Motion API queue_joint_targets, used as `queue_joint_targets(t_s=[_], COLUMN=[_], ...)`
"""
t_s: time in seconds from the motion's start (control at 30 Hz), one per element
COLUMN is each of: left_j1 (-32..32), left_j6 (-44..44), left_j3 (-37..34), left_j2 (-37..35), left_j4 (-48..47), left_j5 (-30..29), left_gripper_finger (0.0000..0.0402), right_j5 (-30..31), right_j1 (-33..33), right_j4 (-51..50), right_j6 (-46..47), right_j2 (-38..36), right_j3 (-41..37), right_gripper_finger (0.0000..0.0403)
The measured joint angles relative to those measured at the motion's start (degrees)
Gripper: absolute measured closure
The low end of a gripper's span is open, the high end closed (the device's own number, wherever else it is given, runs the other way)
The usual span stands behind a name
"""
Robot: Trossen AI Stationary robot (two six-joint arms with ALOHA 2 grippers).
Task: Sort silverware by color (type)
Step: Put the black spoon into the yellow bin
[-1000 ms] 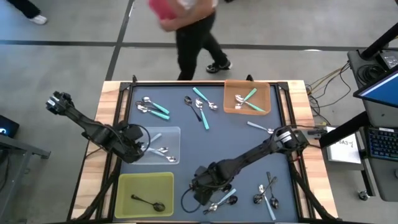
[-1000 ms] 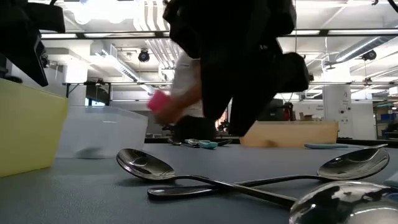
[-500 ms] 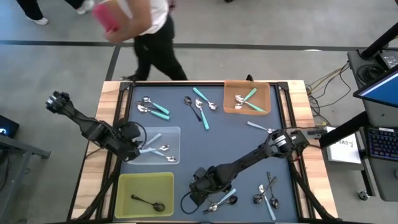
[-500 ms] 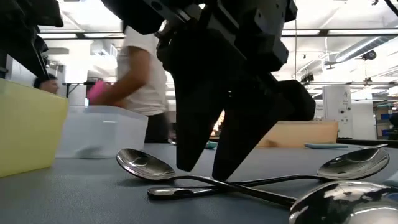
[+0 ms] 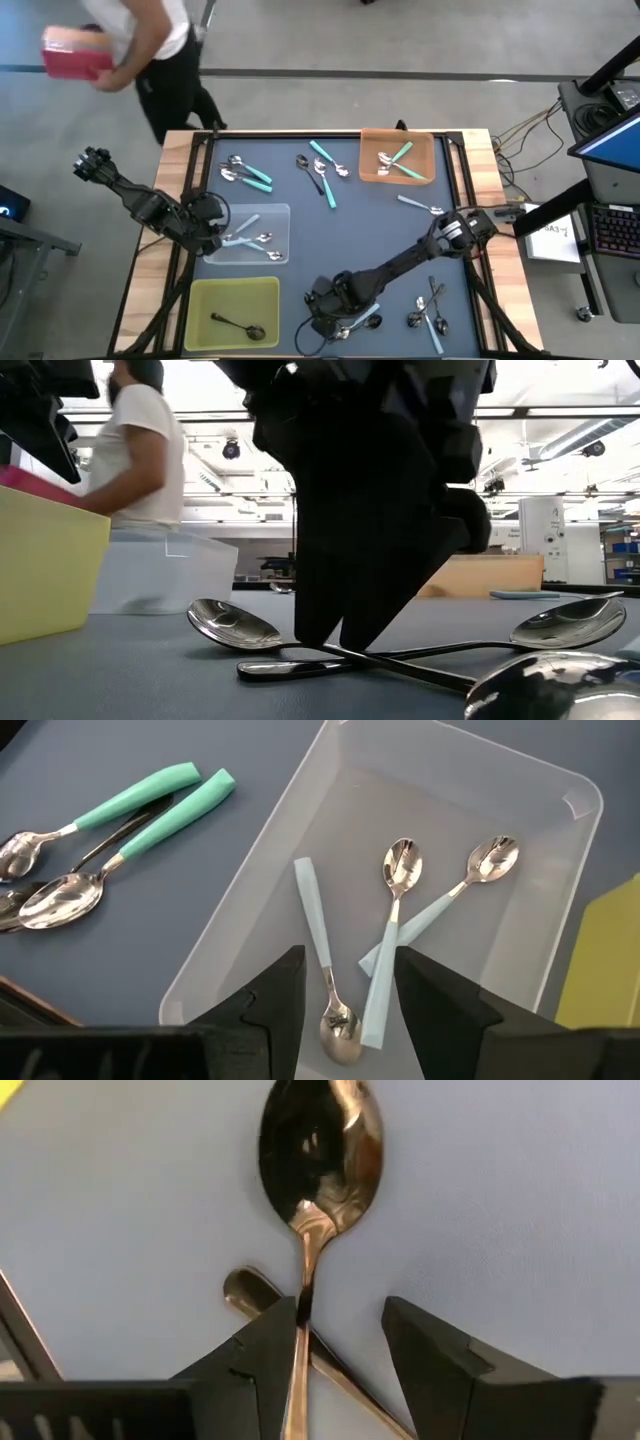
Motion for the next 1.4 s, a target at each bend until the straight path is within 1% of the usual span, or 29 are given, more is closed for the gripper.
queue_joint_targets(t_s=[0.23, 0.3, 0.5, 0.6, 0.7, 0.8, 0.93, 1.0, 1.13, 1.23, 1.4], left_j1=[0.0, 0.0, 0.0, 0.0, 0.0, 0.0, 0.0, 0.0, 0.0, 0.0, 0.0], left_j6=[0.0, 0.3, 0.6, 0.6, 0.6, 0.6, 0.2, 0.0, 0.0, 0.0, 0.0], left_j3=[0.0, 0.0, 0.0, 0.0, 0.0, 0.0, 0.0, 0.0, 0.0, 0.0, 0.0], left_j2=[-0.3, -0.3, -0.3, -0.3, -0.3, -0.3, -0.3, -0.3, -0.3, -0.3, 0.1], left_j4=[-0.1, -0.2, -0.2, -0.2, -0.2, -0.2, -0.2, 0.3, 2.7, 5.2, 10.7], left_j5=[-0.6, -0.8, -0.8, -0.8, -0.8, -0.8, -0.8, -0.9, -0.9, -1.0, -1.4], left_gripper_finger=[0.0265, 0.0265, 0.0265, 0.0265, 0.0265, 0.0265, 0.0265, 0.0265, 0.0265, 0.0265, 0.0265], right_j5=[2.5, 4.4, 12.6, 14.5, 14.4, 14.1, 11.3, 10.7, 7.9, 5.9, 5.6], right_j1=[0.3, 0.5, 0.3, 0.1, -0.1, -0.2, -0.4, -0.5, -1.1, -1.7, -3.0], right_j4=[-1.4, -2.0, -8.8, -11.2, -11.5, -11.4, -11.2, -11.0, -10.9, -10.9, -11.3], right_j6=[-3.1, -4.9, -11.9, -12.9, -12.7, -10.6, -9.2, -8.2, -8.1, -8.0, -10.4], right_j2=[0.0, 0.0, 0.1, 0.1, 0.1, 0.1, 0.1, 0.1, -0.2, -1.0, -3.9], right_j3=[0.9, 1.1, 2.7, 2.7, 2.7, 2.6, 2.6, 2.6, 2.5, 2.5, 2.1], right_gripper_finger=[0.0255, 0.0261, 0.0288, 0.0299, 0.0304, 0.0306, 0.0311, 0.0328, 0.0383, 0.0391, 0.0393])
